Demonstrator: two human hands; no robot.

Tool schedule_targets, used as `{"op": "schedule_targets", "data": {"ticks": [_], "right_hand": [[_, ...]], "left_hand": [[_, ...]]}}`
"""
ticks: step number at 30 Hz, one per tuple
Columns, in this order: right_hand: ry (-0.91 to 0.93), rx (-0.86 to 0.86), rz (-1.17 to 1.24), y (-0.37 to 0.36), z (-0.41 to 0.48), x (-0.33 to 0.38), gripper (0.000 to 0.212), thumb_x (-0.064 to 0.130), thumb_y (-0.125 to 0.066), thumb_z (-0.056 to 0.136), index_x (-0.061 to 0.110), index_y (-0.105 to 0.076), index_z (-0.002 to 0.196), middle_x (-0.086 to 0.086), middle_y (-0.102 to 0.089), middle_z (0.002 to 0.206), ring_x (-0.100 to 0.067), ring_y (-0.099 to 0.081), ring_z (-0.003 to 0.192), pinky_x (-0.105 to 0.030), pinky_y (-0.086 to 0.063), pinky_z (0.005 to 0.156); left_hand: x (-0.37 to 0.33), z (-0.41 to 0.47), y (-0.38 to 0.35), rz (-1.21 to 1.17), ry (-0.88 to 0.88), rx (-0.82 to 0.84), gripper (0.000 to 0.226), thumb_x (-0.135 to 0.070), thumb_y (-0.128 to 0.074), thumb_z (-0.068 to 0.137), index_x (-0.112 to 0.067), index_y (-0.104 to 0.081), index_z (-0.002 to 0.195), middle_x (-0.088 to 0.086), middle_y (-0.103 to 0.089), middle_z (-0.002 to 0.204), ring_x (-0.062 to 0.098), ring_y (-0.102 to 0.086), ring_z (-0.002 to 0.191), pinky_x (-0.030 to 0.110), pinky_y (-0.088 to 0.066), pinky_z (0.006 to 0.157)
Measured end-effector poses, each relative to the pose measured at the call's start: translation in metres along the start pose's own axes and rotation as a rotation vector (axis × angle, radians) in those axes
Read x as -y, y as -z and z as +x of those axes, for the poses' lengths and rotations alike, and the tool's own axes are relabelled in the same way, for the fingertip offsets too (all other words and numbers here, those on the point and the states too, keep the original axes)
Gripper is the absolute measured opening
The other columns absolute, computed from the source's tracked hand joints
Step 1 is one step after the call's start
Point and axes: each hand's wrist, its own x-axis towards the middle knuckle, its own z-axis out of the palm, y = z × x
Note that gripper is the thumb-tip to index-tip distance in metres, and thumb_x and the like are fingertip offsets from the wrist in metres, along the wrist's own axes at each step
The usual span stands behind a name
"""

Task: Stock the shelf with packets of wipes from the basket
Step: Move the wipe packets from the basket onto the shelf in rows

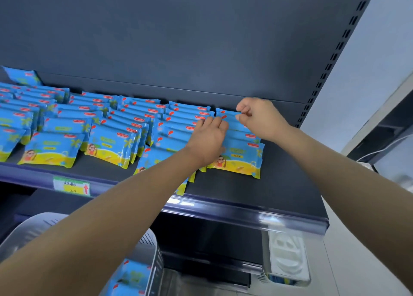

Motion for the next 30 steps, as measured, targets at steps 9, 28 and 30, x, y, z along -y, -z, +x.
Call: {"op": "schedule_targets", "data": {"ticks": [9,28,30], "right_hand": [[0.287,-0.202,0.083,-0.044,-0.044,0.122,0.018,0.014,-0.059,0.087,0.004,-0.061,0.102,-0.014,-0.062,0.103,-0.032,-0.060,0.094,-0.045,-0.047,0.085],[-0.073,0.422,-0.082,-0.293,-0.166,0.209,0.021,0.020,-0.047,0.090,0.015,-0.059,0.106,-0.008,-0.061,0.107,-0.031,-0.060,0.095,-0.036,-0.050,0.080],[-0.099,0.435,-0.149,-0.305,-0.170,0.205,0.022,0.022,-0.053,0.089,0.014,-0.061,0.108,-0.011,-0.065,0.111,-0.031,-0.061,0.099,-0.034,-0.049,0.082]], "left_hand": [[0.081,-0.123,0.045,-0.182,0.107,-0.293,0.036,-0.018,-0.069,0.075,-0.008,-0.059,0.108,0.011,-0.057,0.104,0.032,-0.052,0.100,0.032,-0.026,0.085],[0.172,-0.354,-0.079,-0.256,0.128,0.373,0.039,-0.030,-0.063,0.083,-0.014,-0.053,0.118,0.007,-0.052,0.120,0.026,-0.047,0.113,0.036,-0.032,0.094],[0.168,-0.359,-0.103,-0.258,0.090,0.460,0.042,-0.030,-0.064,0.083,-0.013,-0.052,0.120,0.007,-0.052,0.121,0.027,-0.048,0.113,0.036,-0.034,0.092]]}}
